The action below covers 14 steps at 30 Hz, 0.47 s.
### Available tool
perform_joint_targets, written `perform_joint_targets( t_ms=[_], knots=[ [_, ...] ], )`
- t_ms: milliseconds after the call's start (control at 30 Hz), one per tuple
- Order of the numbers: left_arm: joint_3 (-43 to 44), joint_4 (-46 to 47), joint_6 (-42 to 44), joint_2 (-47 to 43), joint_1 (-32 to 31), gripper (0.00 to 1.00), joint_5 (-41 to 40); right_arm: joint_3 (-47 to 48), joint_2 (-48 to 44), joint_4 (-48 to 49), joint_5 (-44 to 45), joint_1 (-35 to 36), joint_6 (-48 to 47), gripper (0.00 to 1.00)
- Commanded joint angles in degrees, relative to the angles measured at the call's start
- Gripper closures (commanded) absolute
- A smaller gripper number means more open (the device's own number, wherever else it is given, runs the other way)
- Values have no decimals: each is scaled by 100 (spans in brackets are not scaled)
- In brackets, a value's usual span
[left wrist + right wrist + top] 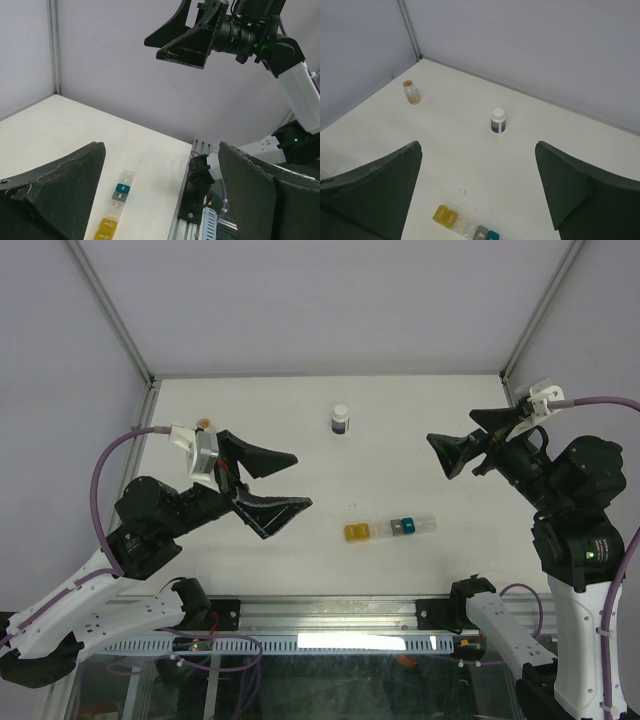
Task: Sort the pills into containers
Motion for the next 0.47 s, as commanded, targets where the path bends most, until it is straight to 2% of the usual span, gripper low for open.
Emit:
perform_joint_targets(
  t_ms=[0, 433],
  knots=[
    [-48, 145, 136, -59, 58, 1, 167, 186, 17, 139, 10, -53, 33, 1],
    [-101, 145, 218, -29, 58, 1, 186, 100, -17, 129, 167, -66, -82, 1]
  ],
)
